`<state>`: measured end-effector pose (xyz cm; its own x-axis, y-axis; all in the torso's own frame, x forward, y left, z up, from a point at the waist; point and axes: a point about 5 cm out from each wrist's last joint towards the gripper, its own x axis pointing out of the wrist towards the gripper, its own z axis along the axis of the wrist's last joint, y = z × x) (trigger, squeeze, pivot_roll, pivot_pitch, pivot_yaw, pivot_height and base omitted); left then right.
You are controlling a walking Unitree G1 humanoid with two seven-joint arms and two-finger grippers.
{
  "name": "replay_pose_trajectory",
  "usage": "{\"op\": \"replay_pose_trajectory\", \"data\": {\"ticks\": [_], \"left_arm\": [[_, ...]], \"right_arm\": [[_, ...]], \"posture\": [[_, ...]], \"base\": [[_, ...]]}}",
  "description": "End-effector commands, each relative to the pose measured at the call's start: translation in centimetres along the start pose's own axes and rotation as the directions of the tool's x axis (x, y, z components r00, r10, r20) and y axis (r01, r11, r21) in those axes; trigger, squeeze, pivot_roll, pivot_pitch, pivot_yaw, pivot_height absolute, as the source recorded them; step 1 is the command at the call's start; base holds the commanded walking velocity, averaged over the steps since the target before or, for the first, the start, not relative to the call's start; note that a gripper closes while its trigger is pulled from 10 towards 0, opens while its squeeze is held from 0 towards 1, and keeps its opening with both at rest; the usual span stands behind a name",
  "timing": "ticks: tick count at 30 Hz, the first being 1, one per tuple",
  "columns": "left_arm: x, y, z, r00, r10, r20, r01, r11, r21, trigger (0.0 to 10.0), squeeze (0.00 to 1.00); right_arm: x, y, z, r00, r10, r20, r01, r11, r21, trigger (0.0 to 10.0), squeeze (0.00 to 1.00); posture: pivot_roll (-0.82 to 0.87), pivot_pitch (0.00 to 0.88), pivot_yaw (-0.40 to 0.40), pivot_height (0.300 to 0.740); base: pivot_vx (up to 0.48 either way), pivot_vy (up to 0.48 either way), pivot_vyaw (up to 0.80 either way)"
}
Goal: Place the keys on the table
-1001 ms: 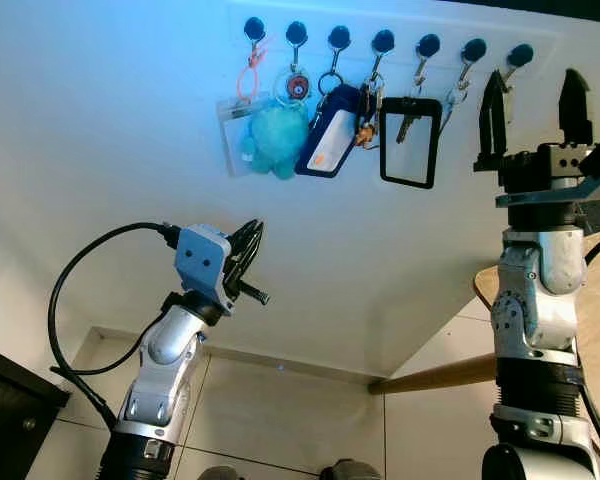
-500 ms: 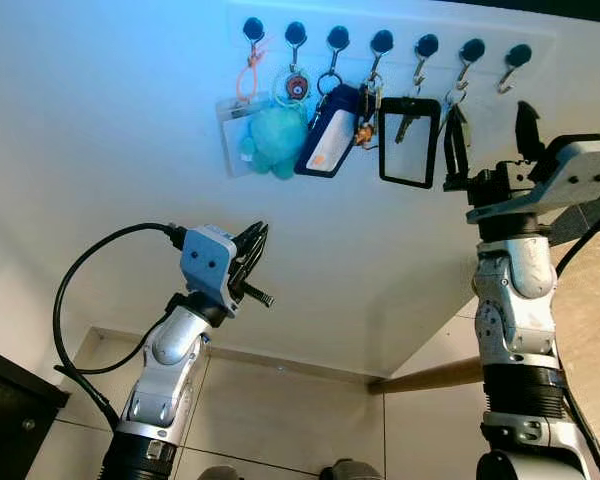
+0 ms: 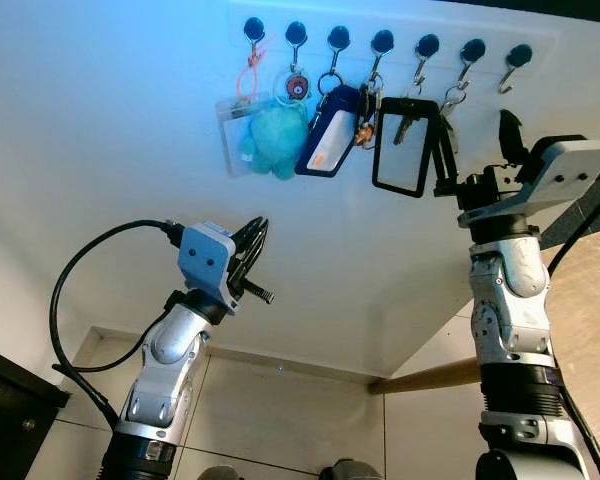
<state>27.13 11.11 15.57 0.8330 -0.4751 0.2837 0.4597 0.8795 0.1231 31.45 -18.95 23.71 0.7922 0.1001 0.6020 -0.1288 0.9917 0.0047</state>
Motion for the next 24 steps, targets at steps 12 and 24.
{"op": "replay_pose_trajectory", "data": {"ticks": [12, 24], "left_arm": [[1.0, -1.5, 1.2, 0.997, -0.057, 0.049, 0.059, 0.997, -0.044, 10.0, 0.0], [1.0, -1.9, 1.6, 0.995, -0.083, 0.054, 0.085, 0.996, -0.038, 10.0, 0.0]], "right_arm": [[0.1, 1.2, 0.4, 0.999, 0.034, 0.041, -0.035, 0.999, 0.032, 10.0, 0.0], [1.4, 0.8, -1.0, 0.999, -0.009, -0.036, 0.012, 0.998, 0.068, 9.8, 0.0]], "posture": [[0.06, 0.106, -0.046, 0.74], [0.07, 0.109, -0.051, 0.74]], "base": [[0.0, 0.0, 0.0], [0.0, 0.0, 0.0]]}}
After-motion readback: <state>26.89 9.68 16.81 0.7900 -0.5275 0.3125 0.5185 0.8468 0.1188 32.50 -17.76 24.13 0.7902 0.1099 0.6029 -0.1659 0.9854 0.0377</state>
